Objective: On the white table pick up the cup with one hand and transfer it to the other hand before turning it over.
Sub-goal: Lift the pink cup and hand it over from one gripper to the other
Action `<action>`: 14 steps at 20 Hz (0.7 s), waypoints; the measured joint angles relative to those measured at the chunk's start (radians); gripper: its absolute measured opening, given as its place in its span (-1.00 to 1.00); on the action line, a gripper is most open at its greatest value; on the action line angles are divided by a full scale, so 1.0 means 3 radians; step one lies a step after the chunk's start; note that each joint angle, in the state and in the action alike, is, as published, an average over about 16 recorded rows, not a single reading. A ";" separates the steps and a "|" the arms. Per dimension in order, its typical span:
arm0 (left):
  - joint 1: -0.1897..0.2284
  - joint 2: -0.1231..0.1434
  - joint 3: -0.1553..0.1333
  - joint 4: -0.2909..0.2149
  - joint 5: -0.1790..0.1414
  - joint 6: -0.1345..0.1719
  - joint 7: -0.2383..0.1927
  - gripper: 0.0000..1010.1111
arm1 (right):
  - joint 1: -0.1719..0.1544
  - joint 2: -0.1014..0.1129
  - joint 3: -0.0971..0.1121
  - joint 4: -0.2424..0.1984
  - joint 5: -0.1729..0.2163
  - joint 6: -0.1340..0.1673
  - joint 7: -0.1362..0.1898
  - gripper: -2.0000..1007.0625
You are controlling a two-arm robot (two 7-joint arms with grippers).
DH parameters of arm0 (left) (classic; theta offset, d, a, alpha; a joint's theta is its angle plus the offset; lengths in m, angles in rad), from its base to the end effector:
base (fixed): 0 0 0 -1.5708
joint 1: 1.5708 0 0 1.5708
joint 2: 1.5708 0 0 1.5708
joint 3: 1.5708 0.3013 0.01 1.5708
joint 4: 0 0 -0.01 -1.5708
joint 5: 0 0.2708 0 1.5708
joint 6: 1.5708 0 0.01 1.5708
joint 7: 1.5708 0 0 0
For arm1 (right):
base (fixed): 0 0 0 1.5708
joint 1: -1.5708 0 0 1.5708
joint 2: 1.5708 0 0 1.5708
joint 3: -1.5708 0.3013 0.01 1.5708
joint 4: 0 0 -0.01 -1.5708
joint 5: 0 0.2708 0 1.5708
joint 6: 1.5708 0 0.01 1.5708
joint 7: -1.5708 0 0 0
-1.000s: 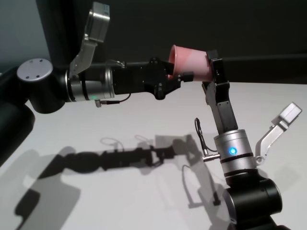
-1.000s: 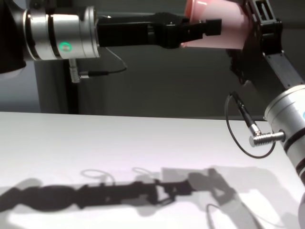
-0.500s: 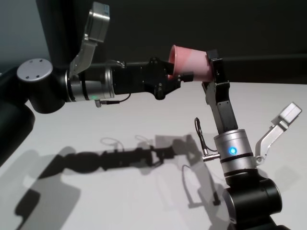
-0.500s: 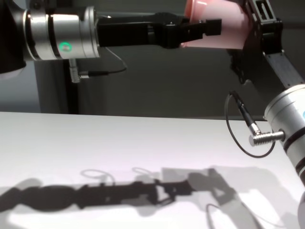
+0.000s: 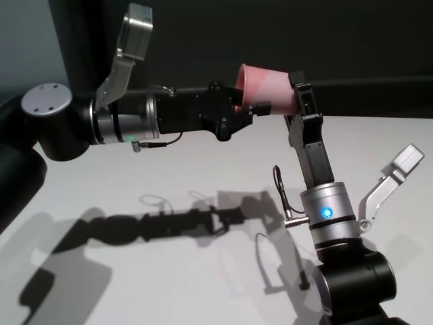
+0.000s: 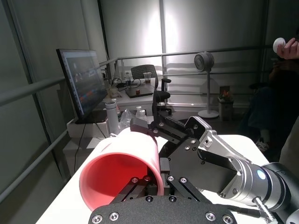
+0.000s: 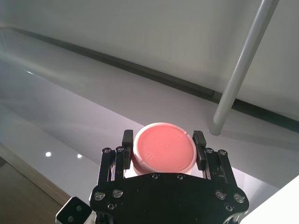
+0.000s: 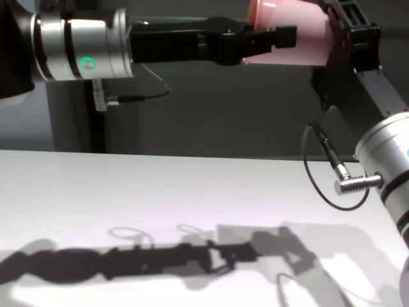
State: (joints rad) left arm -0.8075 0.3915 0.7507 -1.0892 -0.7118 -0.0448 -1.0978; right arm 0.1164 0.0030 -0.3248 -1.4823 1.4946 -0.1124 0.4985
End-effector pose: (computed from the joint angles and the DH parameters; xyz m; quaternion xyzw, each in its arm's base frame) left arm 0.4703 0.0077 -0.1923 0.0079 -0.0353 0.0401 0.9985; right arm 0.3112 0.0901 -0.3022 0.5409 0.3886 -0.3009 0.6825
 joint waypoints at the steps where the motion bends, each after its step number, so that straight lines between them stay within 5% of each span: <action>1: 0.0000 0.0000 0.0000 0.0000 0.0000 0.0000 0.0000 -0.91 | 0.0000 0.0000 0.0000 0.0000 0.0000 0.0000 0.0000 0.54; 14: 0.0000 -0.0001 0.0000 0.0000 0.0000 0.0000 0.0000 -0.68 | 0.0000 -0.0003 0.0003 0.0000 -0.0002 0.0003 0.0000 0.46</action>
State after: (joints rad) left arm -0.8075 0.3911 0.7507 -1.0891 -0.7118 -0.0448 -1.0979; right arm 0.1164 0.0021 -0.3238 -1.4822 1.4939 -0.1115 0.4983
